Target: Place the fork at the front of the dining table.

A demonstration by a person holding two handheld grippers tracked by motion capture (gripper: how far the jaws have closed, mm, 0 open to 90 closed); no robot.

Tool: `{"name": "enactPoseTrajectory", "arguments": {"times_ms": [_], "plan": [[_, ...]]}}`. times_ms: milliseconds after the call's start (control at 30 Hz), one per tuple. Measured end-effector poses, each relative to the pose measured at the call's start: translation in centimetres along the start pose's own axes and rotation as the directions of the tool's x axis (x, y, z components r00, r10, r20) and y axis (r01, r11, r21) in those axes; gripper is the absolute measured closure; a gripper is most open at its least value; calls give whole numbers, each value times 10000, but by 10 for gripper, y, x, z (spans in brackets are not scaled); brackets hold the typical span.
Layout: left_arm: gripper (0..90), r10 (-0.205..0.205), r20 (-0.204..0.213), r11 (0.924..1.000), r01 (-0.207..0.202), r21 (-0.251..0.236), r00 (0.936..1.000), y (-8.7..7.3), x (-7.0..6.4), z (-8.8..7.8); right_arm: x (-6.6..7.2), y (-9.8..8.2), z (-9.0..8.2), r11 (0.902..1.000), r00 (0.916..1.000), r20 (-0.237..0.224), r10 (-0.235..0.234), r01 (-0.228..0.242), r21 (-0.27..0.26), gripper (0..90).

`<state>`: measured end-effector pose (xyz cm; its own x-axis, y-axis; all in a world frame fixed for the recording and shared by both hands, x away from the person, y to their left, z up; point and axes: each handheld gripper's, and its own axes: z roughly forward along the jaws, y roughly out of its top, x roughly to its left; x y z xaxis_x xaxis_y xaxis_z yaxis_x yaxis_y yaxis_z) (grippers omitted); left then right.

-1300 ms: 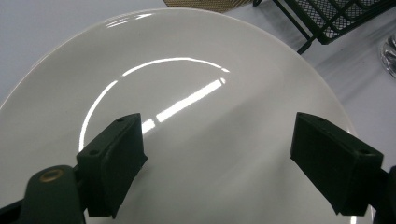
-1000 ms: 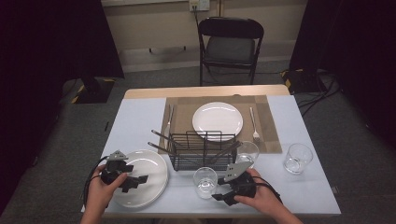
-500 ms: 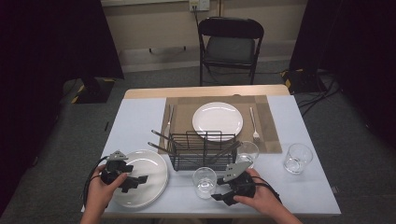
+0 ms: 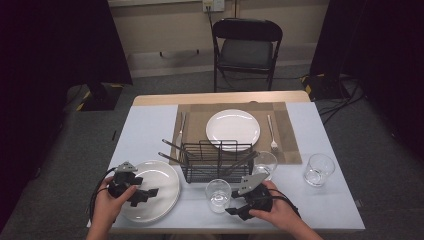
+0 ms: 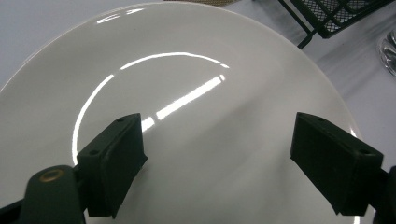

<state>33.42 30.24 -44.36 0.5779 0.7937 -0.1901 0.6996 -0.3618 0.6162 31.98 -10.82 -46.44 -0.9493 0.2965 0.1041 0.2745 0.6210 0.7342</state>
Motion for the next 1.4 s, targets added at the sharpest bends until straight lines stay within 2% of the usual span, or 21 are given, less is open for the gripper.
{"name": "enactPoseTrajectory", "arguments": {"times_ms": [1400], "plan": [[170,31,-5,10000,-31,28,10000,0,1,0,1,5,6,10000,9999,-89,-94,94,29,437]]}}
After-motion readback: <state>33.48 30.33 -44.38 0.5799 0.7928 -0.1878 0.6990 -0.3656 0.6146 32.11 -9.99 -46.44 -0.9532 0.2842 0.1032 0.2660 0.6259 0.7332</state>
